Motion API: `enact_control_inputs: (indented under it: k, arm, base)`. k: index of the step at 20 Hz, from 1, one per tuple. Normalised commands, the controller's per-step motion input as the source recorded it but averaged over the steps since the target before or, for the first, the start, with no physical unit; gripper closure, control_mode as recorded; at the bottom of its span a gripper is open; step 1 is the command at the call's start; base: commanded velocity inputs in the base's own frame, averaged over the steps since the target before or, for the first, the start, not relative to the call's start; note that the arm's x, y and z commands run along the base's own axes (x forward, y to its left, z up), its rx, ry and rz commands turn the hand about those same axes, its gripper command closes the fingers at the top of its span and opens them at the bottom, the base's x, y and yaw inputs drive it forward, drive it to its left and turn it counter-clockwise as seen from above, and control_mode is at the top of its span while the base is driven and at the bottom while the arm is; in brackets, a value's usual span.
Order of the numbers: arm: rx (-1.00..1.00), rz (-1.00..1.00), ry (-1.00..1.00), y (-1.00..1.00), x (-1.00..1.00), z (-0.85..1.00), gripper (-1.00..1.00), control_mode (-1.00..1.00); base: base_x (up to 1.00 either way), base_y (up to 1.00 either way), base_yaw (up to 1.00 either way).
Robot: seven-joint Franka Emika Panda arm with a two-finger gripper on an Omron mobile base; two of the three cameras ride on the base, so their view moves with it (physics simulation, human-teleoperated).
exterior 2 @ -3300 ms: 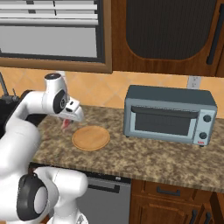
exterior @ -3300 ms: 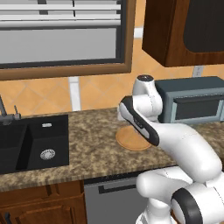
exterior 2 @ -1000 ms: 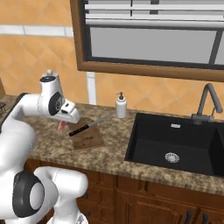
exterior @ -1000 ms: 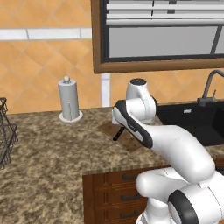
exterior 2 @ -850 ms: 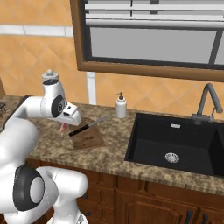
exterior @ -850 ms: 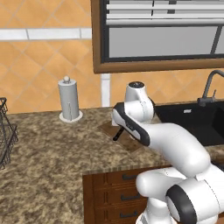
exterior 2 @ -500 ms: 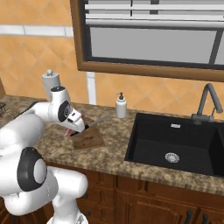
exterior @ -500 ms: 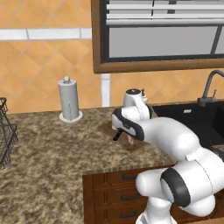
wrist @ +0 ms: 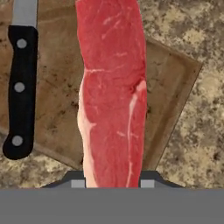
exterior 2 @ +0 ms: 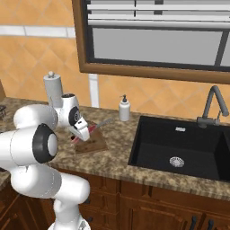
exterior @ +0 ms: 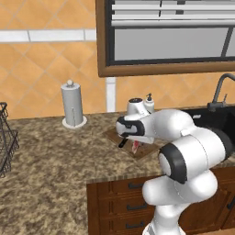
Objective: Pick up the knife from the drawer and place it on the cutting board. Then place the meat from the plate to the cutting board.
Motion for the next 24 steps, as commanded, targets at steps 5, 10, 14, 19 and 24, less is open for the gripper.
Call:
enact_control_inputs:
  k: [5, 10, 14, 19, 24]
  arm:
    - [0.00, -0.21, 0.08, -0.43, 0.23, -0.31, 1.00, -1.00]
    - [0.00, -0.14, 0.06, -0.07, 0.19, -0.31, 1.00, -1.00]
    - [0.00, -0.08, 0.00, 0.21, 0.10, -0.23, 1.00, -1.00]
    - [0.00, -0.08, 0.00, 0.16, 0.05, -0.28, -1.00, -1.00]
    - [0.00, -0.07, -0.01, 0.01, -0.21, -0.10, -1.00, -1.00]
  base:
    - [0.00, 0.00, 0.00]
    - [0.00, 0.00, 0.00]
    - [0.00, 0.00, 0.00]
    - [0.00, 0.00, 0.00]
    - [0.00, 0.00, 0.00]
